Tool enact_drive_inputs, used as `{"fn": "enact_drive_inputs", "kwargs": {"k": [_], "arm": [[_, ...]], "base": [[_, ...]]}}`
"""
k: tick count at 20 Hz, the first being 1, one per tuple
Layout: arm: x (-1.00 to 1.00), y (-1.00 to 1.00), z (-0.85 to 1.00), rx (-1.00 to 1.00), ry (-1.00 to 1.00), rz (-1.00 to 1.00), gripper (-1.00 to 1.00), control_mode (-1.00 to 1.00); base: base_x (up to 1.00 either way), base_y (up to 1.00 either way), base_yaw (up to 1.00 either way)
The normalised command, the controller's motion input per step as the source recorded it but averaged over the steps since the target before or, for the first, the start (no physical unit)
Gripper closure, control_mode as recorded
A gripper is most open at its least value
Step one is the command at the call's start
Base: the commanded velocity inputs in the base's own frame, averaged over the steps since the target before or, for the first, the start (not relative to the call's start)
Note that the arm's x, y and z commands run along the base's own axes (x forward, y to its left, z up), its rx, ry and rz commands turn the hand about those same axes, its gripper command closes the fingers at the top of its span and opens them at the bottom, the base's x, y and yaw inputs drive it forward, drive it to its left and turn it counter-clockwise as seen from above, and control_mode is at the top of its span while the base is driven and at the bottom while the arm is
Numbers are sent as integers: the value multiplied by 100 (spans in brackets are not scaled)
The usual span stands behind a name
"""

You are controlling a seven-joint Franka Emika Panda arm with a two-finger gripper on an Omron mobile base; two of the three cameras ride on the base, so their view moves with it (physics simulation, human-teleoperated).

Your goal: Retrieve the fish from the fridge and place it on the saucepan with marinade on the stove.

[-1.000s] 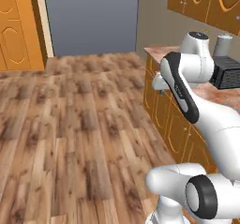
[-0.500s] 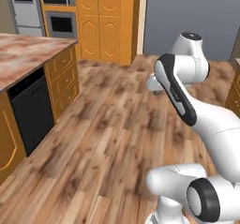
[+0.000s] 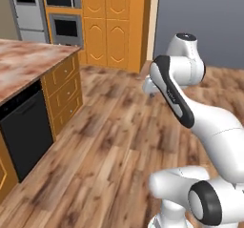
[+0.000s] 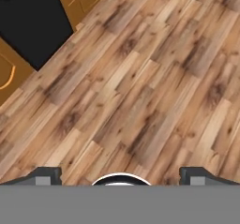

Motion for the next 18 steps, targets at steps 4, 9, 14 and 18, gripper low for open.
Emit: {"fn": "enact_drive_inputs", "kwargs": {"k": [4, 9, 14, 18], "arm": [[0, 0, 0, 0, 0, 0, -100, 100], [0, 0, 0, 0, 0, 0, -100, 100], [0, 0, 0, 0, 0, 0, -100, 100], [0, 0, 0, 0, 0, 0, -100, 100]], "base": [[100, -9, 19], [100, -9, 29], [100, -34, 18], [100, -21, 8]]}}
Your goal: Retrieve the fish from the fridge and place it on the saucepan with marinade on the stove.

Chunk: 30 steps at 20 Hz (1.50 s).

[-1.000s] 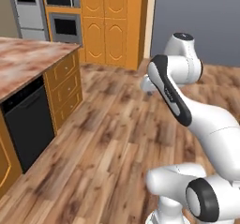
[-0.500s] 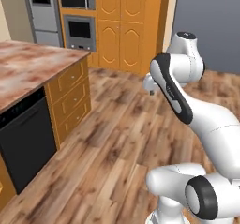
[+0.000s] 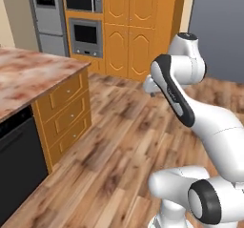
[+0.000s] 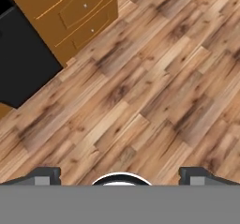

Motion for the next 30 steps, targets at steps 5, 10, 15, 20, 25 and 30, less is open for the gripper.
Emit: {"fn": "enact_drive_inputs", "kwargs": {"k": [5, 10, 15, 20, 25, 30], "arm": [[0, 0, 0, 0, 0, 0, -100, 100], [0, 0, 0, 0, 0, 0, -100, 100], [0, 0, 0, 0, 0, 0, -100, 100], [0, 0, 0, 0, 0, 0, -100, 100], [0, 0, 0, 0, 0, 0, -100, 100], [0, 0, 0, 0, 0, 0, -100, 100]], "base": [[100, -62, 8], [100, -92, 7], [100, -100, 7], [100, -99, 15], [44, -92, 5], [45, -94, 1]]}}
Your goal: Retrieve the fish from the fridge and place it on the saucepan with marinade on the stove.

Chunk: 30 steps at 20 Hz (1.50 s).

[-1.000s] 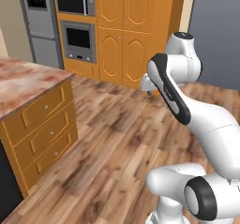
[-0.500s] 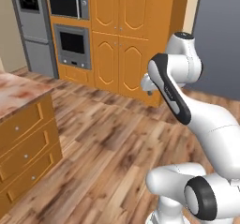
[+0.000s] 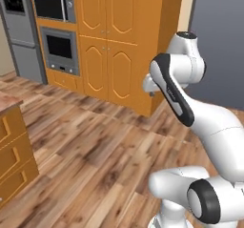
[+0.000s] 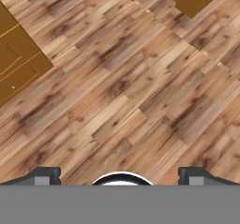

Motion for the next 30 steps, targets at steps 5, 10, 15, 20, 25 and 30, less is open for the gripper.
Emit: {"fn": "enact_drive_inputs", "kwargs": {"k": [5, 10, 15, 20, 25, 30], "arm": [[0, 0, 0, 0, 0, 0, -100, 100], [0, 0, 0, 0, 0, 0, -100, 100], [0, 0, 0, 0, 0, 0, -100, 100], [0, 0, 0, 0, 0, 0, -100, 100], [0, 0, 0, 0, 0, 0, -100, 100], [0, 0, 0, 0, 0, 0, -100, 100]], "base": [[100, -100, 19], [100, -100, 26], [100, -66, 45], [91, -38, 70], [88, -22, 78], [83, -13, 80]]}}
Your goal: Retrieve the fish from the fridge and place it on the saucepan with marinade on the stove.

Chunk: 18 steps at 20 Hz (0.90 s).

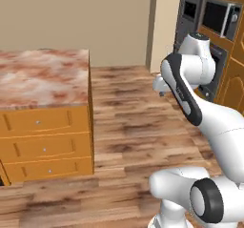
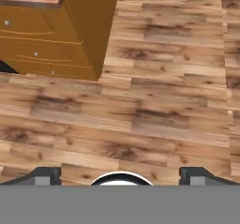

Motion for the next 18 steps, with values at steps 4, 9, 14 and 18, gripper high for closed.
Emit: {"fn": "enact_drive_inputs", "kwargs": {"k": [4, 9, 14, 18], "arm": [[0, 0, 0, 0, 0, 0, -100, 100], [0, 0, 0, 0, 0, 0, -100, 100], [0, 0, 0, 0, 0, 0, -100, 100], [0, 0, 0, 0, 0, 0, -100, 100]], "base": [[99, -36, 49], [100, -20, 2], [100, -44, -26], [94, -22, -41]]}}
